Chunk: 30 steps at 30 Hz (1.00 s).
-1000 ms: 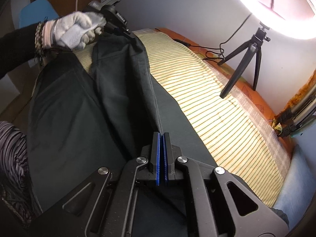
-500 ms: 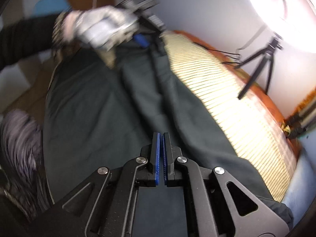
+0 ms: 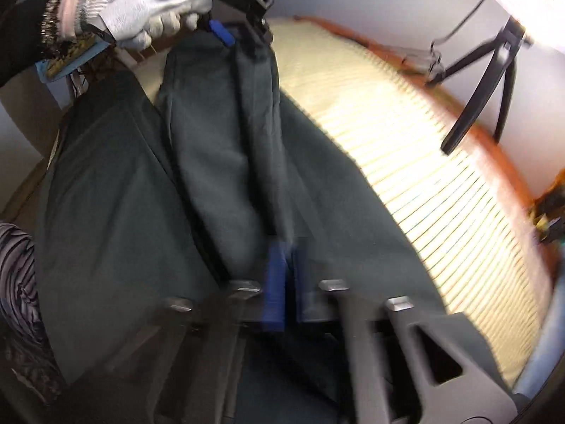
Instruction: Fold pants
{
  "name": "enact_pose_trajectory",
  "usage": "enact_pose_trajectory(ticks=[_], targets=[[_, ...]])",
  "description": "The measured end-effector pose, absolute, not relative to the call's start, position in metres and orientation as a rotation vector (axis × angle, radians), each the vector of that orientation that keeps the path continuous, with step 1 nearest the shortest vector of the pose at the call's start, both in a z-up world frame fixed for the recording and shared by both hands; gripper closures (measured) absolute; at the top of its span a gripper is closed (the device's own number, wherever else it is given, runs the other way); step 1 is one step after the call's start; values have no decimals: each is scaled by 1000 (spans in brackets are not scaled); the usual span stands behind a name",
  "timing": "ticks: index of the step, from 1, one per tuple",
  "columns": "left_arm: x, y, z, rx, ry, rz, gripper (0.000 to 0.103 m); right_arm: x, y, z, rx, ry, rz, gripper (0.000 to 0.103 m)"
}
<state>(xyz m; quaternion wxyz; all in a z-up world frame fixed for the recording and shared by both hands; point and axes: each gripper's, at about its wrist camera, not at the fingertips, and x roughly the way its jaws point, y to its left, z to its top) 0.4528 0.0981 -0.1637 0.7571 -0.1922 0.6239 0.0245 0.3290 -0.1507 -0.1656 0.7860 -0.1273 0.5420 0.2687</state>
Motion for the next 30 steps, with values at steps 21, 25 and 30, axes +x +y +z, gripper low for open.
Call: enact_pose_trajectory(ticks=[21, 25, 30], targets=[[421, 98, -169, -382, 1183, 29, 98, 284, -148, -120, -279, 1040, 650, 100], [400, 105, -148, -384, 1126, -10, 99, 284, -152, -114, -291, 1037, 602, 100], [362, 120, -117, -438, 1016, -46, 99, 280, -150, -102, -311, 1041, 561, 100]])
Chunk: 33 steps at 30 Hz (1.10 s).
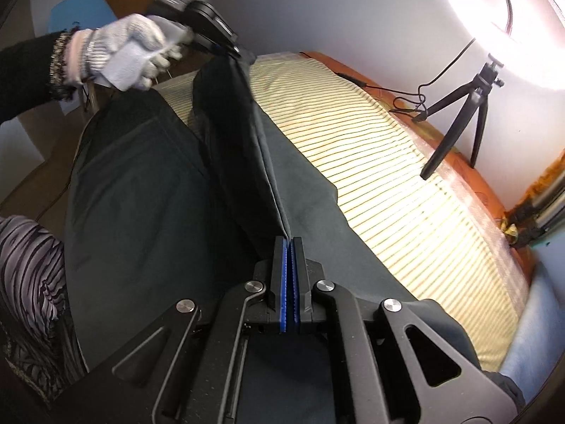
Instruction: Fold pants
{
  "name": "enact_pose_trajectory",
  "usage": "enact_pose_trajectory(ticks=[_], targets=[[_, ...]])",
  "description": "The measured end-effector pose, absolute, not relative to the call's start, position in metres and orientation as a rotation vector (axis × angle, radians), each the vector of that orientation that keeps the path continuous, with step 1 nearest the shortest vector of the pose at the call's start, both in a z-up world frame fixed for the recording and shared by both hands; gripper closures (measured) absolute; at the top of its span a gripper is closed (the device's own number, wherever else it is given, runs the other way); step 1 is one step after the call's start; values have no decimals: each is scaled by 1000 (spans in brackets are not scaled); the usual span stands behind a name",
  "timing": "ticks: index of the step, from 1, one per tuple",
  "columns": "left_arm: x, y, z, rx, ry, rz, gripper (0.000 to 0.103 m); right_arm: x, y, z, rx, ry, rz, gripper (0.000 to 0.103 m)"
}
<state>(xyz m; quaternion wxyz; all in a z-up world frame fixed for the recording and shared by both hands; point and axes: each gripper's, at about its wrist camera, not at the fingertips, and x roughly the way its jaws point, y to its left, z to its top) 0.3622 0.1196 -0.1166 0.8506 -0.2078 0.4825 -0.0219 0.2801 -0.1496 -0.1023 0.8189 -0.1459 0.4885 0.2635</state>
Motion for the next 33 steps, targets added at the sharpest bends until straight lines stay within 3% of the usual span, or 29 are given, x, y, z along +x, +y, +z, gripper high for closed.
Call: enact_pose_trajectory(ticks=[7, 14, 27, 30, 33], targets=[[285, 137, -87, -487, 902, -102, 99, 249, -137, -75, -323, 1042, 554, 100], [205, 151, -112, -530, 898, -120, 99, 190, -112, -63, -336, 1066, 589, 100], [133, 157, -149, -465, 961, -86, 99, 130, -74, -103, -330, 1166, 638, 100], [121, 162, -156, -461, 991, -69, 91, 126, -71, -114, -324, 1188, 634, 100], [104, 166, -150, -428, 985, -45, 90, 124, -71, -119, -323, 1187, 617, 100]])
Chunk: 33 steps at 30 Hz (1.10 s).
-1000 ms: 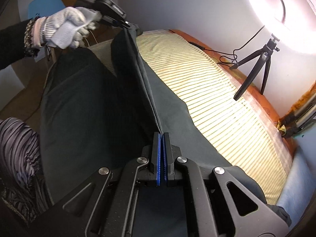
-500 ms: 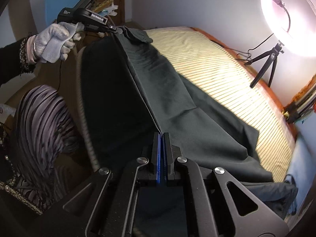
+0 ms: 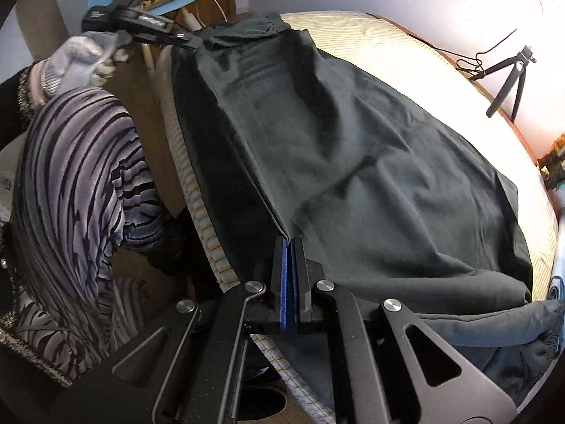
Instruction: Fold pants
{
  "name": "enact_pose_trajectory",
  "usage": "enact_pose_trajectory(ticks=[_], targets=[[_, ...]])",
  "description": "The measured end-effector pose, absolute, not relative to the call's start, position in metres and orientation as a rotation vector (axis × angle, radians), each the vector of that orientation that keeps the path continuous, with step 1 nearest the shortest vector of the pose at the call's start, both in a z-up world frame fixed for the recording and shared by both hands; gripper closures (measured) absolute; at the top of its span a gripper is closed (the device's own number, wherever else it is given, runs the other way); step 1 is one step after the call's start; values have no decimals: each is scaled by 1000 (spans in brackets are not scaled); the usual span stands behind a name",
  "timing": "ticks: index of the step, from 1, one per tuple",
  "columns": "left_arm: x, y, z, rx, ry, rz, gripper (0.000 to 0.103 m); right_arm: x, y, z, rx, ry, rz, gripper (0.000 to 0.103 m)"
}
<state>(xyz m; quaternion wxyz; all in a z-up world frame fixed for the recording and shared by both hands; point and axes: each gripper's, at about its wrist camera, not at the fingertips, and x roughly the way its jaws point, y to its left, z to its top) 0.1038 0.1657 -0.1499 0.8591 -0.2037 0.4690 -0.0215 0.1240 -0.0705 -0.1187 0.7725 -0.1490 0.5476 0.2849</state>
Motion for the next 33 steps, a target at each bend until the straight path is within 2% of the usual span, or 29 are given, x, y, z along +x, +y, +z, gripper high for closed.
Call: enact_pose_trajectory(ticks=[1, 3, 5, 8, 16, 21, 22, 23, 25, 26, 27, 33], targets=[[99, 167, -147, -408, 981, -38, 87, 122, -70, -119, -314, 1184, 615, 100], [94, 166, -138, -380, 968, -28, 71, 120, -70, -119, -294, 1179, 603, 100], [97, 158, -127, -333, 945, -29, 65, 118, -73, -119, -266, 1172, 596, 100], [118, 138, -117, -238, 944, -60, 45, 110, -71, -116, -230, 1169, 583, 100], [198, 93, -151, -12, 1021, -72, 45, 113, -79, -125, -156, 1179, 562, 100], [217, 99, -179, 31, 1060, 21, 45, 114, -78, -127, -157, 1191, 567, 100], [216, 106, -180, -11, 1048, 11, 46, 115, -79, -127, -157, 1192, 567, 100], [215, 111, -181, -39, 1039, 10, 51, 116, -78, -127, -156, 1194, 565, 100], [212, 123, -181, -71, 1013, 13, 69, 117, -77, -129, -160, 1203, 563, 100], [211, 129, -181, -87, 1003, 15, 86, 117, -76, -129, -164, 1206, 560, 100], [209, 136, -180, -118, 995, 13, 95, 118, -75, -130, -168, 1210, 557, 100], [178, 191, -167, -345, 886, 42, 97, 121, -68, -133, -197, 1228, 542, 100]])
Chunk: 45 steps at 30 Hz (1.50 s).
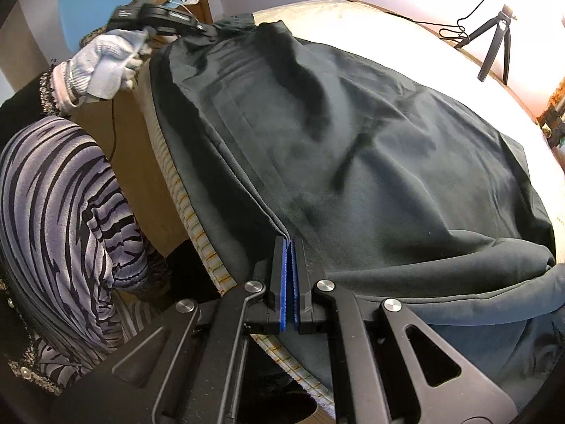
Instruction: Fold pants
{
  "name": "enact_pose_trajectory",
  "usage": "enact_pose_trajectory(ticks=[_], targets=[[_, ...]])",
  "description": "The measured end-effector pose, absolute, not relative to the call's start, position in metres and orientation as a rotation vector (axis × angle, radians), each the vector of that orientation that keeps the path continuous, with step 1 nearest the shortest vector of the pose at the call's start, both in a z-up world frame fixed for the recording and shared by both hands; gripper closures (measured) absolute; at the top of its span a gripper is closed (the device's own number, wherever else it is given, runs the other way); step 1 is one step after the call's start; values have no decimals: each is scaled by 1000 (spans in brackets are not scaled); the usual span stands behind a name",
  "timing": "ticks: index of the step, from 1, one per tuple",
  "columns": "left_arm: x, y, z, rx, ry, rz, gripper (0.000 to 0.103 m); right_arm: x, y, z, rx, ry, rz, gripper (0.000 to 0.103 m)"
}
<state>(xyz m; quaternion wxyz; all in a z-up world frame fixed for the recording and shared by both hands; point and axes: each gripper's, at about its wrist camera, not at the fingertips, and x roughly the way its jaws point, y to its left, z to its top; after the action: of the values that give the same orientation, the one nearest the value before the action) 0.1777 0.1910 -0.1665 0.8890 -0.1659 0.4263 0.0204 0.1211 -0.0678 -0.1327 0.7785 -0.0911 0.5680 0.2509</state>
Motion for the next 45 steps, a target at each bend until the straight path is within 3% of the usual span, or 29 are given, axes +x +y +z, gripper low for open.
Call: enact_pose_trajectory(ticks=[7, 9, 13, 14, 15, 17, 27, 29, 30, 33, 40, 45], targets=[[136, 244, -173, -556, 838, 120, 97, 128, -62, -136, -216, 1252, 544, 99], [127, 247, -173, -507, 850, 157, 79, 129, -61, -137, -221, 1258, 550, 99], [125, 233, -161, -389, 842, 122, 77, 131, -58, -140, -234, 1279, 555, 99], [124, 228, -156, -340, 834, 116, 69, 131, -57, -141, -232, 1283, 553, 99], [125, 217, -149, -261, 824, 114, 54, 132, -57, -141, -229, 1286, 551, 99], [130, 198, -142, -138, 815, 98, 44, 133, -57, -141, -220, 1292, 549, 99], [175, 120, -174, 312, 932, -17, 43, 138, -58, -135, -217, 1298, 543, 99], [180, 131, -174, 237, 935, -9, 46, 137, -60, -133, -214, 1306, 550, 99], [181, 140, -173, 175, 936, -21, 57, 136, -60, -131, -216, 1309, 553, 99], [181, 167, -174, 14, 937, -39, 75, 137, -64, -122, -202, 1318, 560, 96], [139, 245, -163, -460, 809, -1, 78, 153, -62, -84, -124, 1284, 649, 63], [125, 274, -170, -571, 788, 15, 77, 181, -39, -69, -190, 1225, 680, 61]])
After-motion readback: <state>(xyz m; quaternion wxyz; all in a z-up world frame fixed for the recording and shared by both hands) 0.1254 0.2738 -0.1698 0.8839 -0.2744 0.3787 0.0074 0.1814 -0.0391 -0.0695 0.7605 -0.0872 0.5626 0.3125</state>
